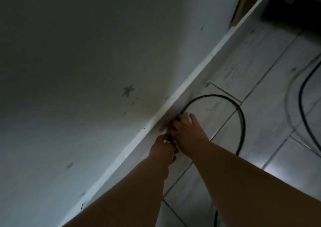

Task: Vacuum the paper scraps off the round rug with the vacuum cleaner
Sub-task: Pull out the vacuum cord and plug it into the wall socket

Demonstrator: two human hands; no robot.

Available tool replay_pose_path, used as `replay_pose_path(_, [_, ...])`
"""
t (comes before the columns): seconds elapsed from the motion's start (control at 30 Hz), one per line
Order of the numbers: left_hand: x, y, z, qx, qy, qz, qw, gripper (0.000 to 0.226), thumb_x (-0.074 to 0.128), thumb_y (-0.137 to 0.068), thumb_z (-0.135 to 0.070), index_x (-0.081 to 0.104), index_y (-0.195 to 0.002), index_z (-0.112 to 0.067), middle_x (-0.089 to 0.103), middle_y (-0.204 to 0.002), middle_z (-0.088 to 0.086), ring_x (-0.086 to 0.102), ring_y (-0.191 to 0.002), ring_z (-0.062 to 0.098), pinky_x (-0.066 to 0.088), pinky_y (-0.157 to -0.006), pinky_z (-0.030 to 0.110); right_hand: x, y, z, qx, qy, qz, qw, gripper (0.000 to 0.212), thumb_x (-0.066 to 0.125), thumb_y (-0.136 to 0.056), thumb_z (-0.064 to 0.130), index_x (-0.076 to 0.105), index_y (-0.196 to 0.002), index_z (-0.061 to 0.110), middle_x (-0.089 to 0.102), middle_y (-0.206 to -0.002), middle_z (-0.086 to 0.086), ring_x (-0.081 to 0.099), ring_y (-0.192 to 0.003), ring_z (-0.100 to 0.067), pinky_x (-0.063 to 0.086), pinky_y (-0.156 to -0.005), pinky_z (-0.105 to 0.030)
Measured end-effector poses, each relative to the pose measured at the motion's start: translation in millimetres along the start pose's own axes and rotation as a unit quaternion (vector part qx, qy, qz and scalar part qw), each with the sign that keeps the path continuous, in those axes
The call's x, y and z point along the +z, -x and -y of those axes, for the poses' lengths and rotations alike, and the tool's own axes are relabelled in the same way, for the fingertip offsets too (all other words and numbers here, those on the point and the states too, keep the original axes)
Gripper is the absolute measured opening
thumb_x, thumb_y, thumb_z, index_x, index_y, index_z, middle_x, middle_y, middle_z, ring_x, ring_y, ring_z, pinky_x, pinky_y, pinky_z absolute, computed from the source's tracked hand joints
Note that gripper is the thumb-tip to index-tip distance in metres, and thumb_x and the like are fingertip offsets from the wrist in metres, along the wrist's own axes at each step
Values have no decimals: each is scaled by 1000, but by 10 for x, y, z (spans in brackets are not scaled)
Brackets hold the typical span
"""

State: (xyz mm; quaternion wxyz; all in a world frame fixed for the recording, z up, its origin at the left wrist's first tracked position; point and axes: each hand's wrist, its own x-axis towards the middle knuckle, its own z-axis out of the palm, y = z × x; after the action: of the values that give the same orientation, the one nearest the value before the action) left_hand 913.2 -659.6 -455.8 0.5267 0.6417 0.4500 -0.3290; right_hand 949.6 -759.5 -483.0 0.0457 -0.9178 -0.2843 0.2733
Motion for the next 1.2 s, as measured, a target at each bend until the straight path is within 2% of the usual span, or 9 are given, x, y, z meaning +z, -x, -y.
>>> replay_pose_path(0.1, [3,-7,-51,-16,33,5,999,31,48,-94,0,55,-117,-19,64,-114,13,63,-107,29,51,-75,29,8,-72,-9,35,18,7,999,43,47,-99,31,51,-141,24,42,-148,-7,24,-144,-30,7,-120,-52])
replay_pose_path(0.23, [137,152,-142,-5,93,24,995,31,50,-94,-1,59,-121,-15,65,-115,10,64,-102,24,52,-85,34,-241,113,-161,85,-31,17,996,38,45,-99,17,45,-137,15,50,-133,-9,51,-122,-27,31,-104,-38])
replay_pose_path(0.37, [483,551,-425,6,195,23,980,22,53,-95,-7,59,-117,-6,66,-112,11,65,-97,20,52,-78,29,-639,587,-443,151,-150,4,977,32,46,-98,10,42,-129,12,61,-121,-9,61,-105,-28,37,-88,-34])
replay_pose_path(0.47, [753,833,-670,27,258,22,965,21,58,-93,-14,61,-112,-6,68,-111,13,65,-100,23,54,-85,36,-981,888,-609,209,-289,-56,933,14,47,-101,19,48,-114,14,64,-108,-9,62,-96,-30,41,-80,-34])
replay_pose_path(0.6, [1230,1493,-1194,70,282,52,955,26,62,-91,-22,62,-114,-9,71,-108,8,66,-104,21,47,-100,42,-1636,1456,-974,231,-396,-144,877,19,41,-105,27,55,-109,14,60,-106,-5,58,-91,-21,45,-77,-34])
replay_pose_path(0.73, [1477,1966,-1665,109,266,54,956,27,60,-93,-20,61,-119,-15,70,-110,3,65,-104,15,46,-94,32,-2153,1759,-1312,230,-452,-159,847,19,45,-104,27,60,-106,16,63,-105,-4,59,-91,-20,47,-77,-33])
replay_pose_path(0.83, [1575,2235,-1980,109,259,80,957,23,56,-95,-22,60,-118,-20,68,-113,-1,61,-107,10,42,-85,27,-2490,1873,-1536,243,-548,-175,781,23,48,-103,28,67,-109,17,69,-103,-8,66,-92,-26,53,-88,-42])
replay_pose_path(1.0, [1645,2383,-2338,86,248,81,962,20,59,-94,-22,62,-113,-18,68,-112,0,58,-109,14,41,-90,32,-2834,1862,-1752,272,-640,-148,704,27,57,-100,35,72,-113,16,72,-104,-5,62,-84,-15,51,-85,-35])
replay_pose_path(1.2, [1610,2185,-2597,58,226,97,968,19,61,-92,-23,63,-110,-17,70,-109,1,60,-104,11,42,-89,34,-3007,1599,-1874,300,-664,-149,669,19,60,-99,28,73,-105,16,72,-101,-8,59,-80,-15,47,-73,-28])
